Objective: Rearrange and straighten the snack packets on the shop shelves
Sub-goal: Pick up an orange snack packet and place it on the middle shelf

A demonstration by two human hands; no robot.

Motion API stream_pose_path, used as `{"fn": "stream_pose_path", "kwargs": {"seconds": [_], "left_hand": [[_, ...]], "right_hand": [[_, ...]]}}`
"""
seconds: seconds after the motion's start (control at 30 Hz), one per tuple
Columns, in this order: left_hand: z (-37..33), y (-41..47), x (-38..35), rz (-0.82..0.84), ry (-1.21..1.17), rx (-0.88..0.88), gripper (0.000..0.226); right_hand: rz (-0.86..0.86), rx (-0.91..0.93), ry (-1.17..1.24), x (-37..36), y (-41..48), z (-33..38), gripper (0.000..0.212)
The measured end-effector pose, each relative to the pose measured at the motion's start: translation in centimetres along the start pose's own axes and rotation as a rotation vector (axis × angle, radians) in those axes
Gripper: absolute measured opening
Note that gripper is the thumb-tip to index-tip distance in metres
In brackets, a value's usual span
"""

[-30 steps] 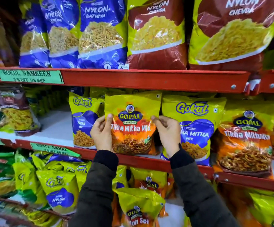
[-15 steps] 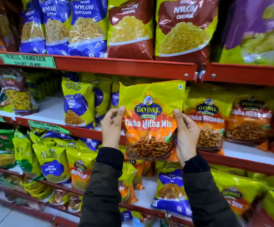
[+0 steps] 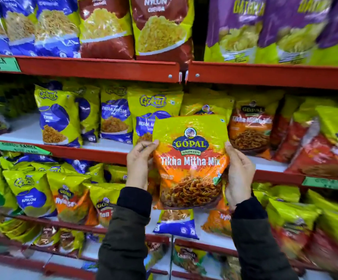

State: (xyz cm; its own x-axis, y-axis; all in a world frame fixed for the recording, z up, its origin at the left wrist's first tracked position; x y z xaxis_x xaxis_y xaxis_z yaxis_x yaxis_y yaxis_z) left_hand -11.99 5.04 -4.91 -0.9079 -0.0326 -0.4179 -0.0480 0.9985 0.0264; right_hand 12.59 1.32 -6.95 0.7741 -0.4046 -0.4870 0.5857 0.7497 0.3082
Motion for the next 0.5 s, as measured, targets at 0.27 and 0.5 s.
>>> {"fn": "stream_pose_path", "kwargs": {"seconds": [0.27,0.5], "left_hand": [[1.7,-1.1,-4.4,0.051,0.033,0.012,0.028],[2.0,1.0,-13.3,0.135,0.114,-0.066,0.015]], "right_hand": [[-0.037,0.021,0.001,4.1,1.0,2.2,0.019],[-0.119,0.272,-0.239,8.8,7.1,7.6,0.031]]}}
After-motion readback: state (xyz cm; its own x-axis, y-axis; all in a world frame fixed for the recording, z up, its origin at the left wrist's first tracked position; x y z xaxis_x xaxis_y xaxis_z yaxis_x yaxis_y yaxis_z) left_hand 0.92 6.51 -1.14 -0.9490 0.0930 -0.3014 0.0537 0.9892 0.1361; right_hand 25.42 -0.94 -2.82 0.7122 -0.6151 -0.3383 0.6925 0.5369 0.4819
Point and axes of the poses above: each hand's wrist, its own y-axis towards the middle knuckle, its own x-axis out of the back of the hand, z = x × y, the point moved 5 cm from there along y, towards the middle knuckle, and after that the axes turned 8 degrees about x, right-handed, at the moved point
